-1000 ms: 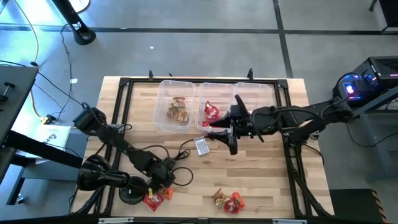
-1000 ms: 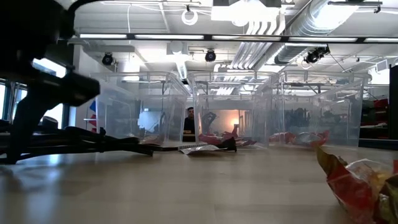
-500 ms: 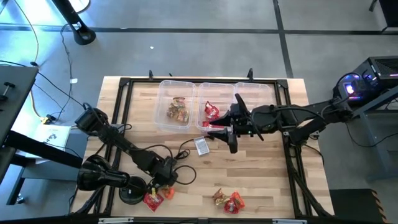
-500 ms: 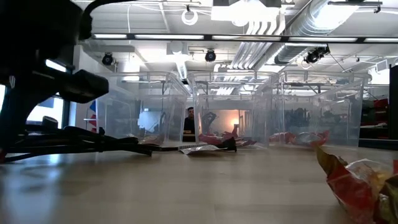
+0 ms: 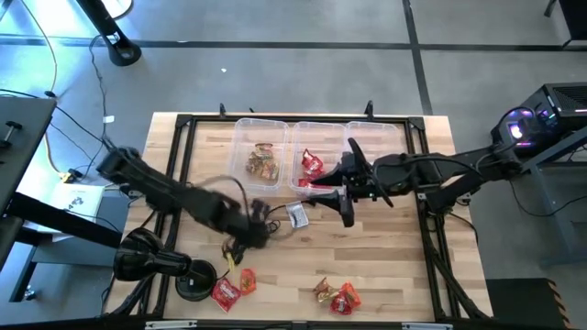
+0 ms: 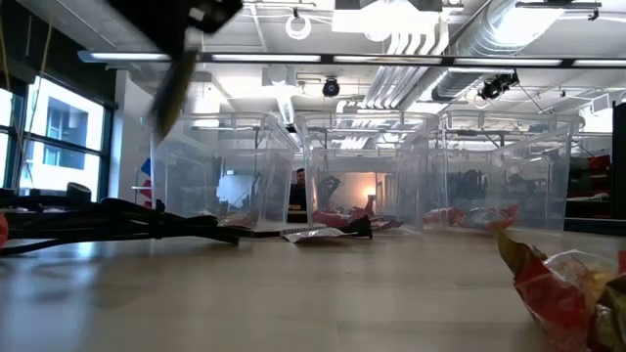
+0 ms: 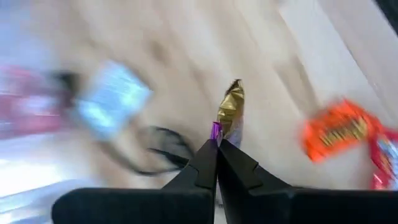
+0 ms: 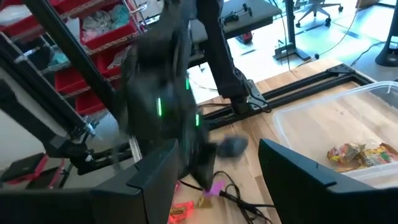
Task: Sort candy
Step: Put the gold candy pack into the left transparent bin, then put the orange candy pack into the right transparent bin
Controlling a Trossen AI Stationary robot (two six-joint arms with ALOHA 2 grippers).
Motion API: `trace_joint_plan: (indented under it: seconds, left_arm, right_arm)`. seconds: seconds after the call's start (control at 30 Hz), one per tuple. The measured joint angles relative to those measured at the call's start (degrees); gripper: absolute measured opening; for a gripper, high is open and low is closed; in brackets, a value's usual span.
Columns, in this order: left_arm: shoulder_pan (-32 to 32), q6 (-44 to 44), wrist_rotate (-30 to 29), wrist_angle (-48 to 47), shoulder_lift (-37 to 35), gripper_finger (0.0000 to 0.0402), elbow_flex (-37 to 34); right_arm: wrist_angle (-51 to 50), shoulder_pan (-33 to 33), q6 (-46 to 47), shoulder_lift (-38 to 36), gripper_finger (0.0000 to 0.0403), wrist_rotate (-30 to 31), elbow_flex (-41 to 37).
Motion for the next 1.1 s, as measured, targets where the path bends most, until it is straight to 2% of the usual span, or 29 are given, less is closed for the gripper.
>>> trace_joint_plan:
  seconds: [0.23,0.33,0.53,0.7,0.83,0.93,1.1]
  left_arm:
    - [9.24,0.06,-16.75,-2.32,-11.24,0.0,3.11]
    - [15.85,-1.27,-19.07,-3.16,-13.41,0.0,3.11]
    - [27.54,-5.68,-11.67,-4.51,-11.65,0.0016,0.28]
    - [32.06,-6.0,-8.68,-5.02,-9.25,0.0079,-1.54]
    - [32.83,-4.41,-6.35,-5.26,-8.96,0.0146,-0.71]
    - [32.44,-7.36,-3.74,-6.62,-9.07,0.0193,2.27]
    - [25.93,-19.75,12.16,-11.11,-9.57,0.0253,5.78]
  right_arm:
    - [-0.4,-0.01,-2.62,-1.75,0.0215,0.08,0.0]
    - [-0.34,-0.03,-3.6,-1.87,0.0215,0.93,0.0]
    - [-0.48,-0.03,-3.06,-1.87,0.0215,1.72,0.0]
    - [-0.49,-0.03,-2.5,-1.85,0.0215,1.71,0.0]
    - [-0.91,-0.03,-2.56,-1.85,0.0215,1.72,0.0]
    - [-0.98,-0.03,-2.65,-1.85,0.0215,1.72,0.0]
    - [-2.73,-0.03,-2.73,-1.85,0.0215,1.65,0.0]
